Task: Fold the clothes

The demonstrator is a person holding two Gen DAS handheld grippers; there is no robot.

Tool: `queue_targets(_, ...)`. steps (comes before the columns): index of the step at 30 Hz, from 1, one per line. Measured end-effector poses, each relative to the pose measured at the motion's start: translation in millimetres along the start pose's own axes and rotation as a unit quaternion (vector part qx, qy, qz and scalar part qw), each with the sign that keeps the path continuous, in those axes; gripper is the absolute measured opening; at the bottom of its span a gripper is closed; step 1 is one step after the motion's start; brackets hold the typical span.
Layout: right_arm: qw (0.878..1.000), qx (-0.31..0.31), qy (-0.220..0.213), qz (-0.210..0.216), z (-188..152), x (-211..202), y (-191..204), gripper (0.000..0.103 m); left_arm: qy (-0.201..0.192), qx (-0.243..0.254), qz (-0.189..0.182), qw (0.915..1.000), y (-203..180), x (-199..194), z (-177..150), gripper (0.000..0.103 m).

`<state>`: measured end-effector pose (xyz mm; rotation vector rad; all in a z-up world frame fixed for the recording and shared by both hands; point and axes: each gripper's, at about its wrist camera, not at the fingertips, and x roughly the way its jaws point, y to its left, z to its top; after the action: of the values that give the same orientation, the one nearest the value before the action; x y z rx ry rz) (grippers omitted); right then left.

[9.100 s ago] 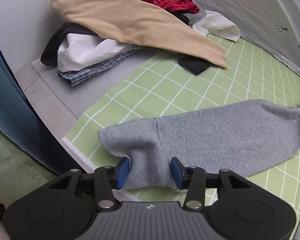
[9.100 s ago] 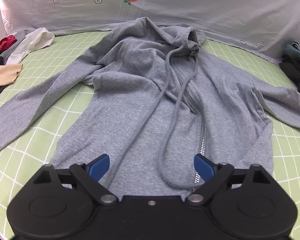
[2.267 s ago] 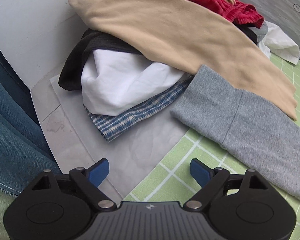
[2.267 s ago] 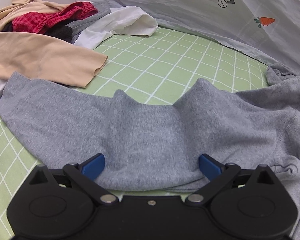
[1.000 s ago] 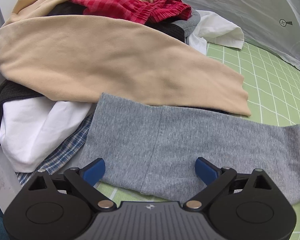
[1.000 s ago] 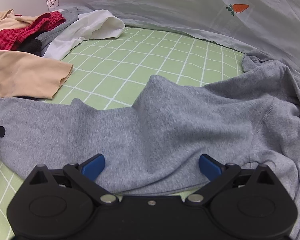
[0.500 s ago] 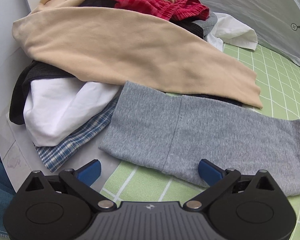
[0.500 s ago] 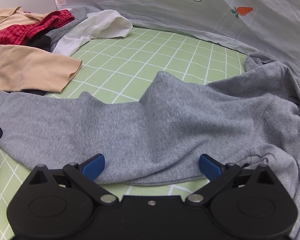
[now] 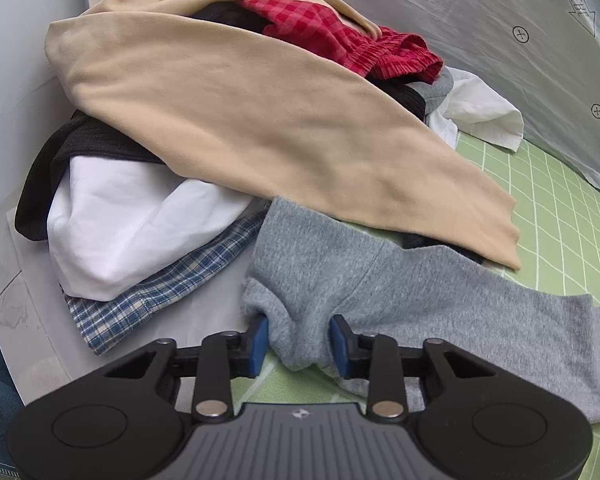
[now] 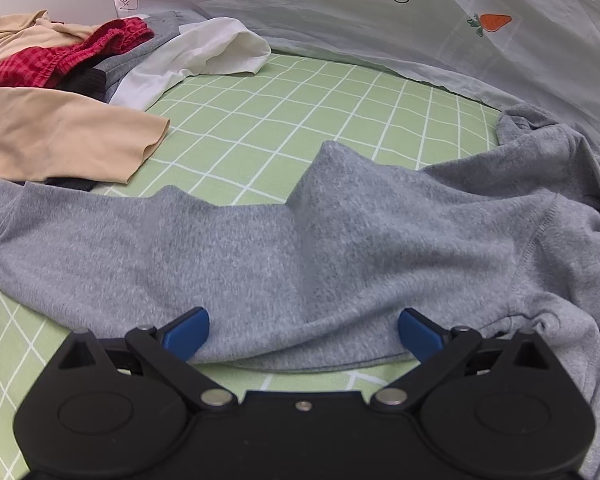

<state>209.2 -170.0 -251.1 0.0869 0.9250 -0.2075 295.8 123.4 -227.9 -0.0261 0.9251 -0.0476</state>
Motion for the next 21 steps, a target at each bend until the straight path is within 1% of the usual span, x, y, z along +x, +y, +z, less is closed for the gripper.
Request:
queue_targets(2, 1.0, -0.006, -0.002, -0.002, 0.6, -0.4, 2.5, 0.102, -0.001, -0.011, 0.011, 0.9999, -0.2, -4.6, -5.1, 0.024)
queue_targets(5, 1.0, -0.008, -0.005, -0.001, 1.4, -1.7, 3.4, 0.102, -0.001, -0.014, 0.039, 0.9991, 1.0, -14.8, -16.6, 0.024)
queue_targets(10, 1.0, -0.007, -0.007, 0.0, -3.4, -5.9, 2.5, 0.102, 0.01, -0.006, 0.078, 0.9968, 13.5, -33.3, -34.8, 0.024)
queue_targets(15, 1.0, -0.007, -0.009, -0.001, -9.6, -10.4, 1.6, 0.102, 0.028, -0.02, 0.097, 0.9947, 25.7, -49.1, -46.8, 0.025)
queue_targets(18, 1.0, -0.006, -0.009, -0.001, -13.4, -13.2, 1.0, 0.102, 0.04, -0.028, 0.11, 0.9927, 27.3, -54.0, -51.1, 0.039)
queue_targets(20, 1.0, -0.006, -0.01, -0.001, -15.9, -15.0, 0.7, 0.102, 0.045, -0.043, 0.116, 0.9913, 30.3, -56.3, -53.3, 0.05)
queue_targets(21, 1.0, -0.004, -0.01, -0.003, -18.6, -16.8, -0.4, 0.102, 0.046, -0.049, 0.116, 0.991, 31.9, -57.6, -54.5, 0.051)
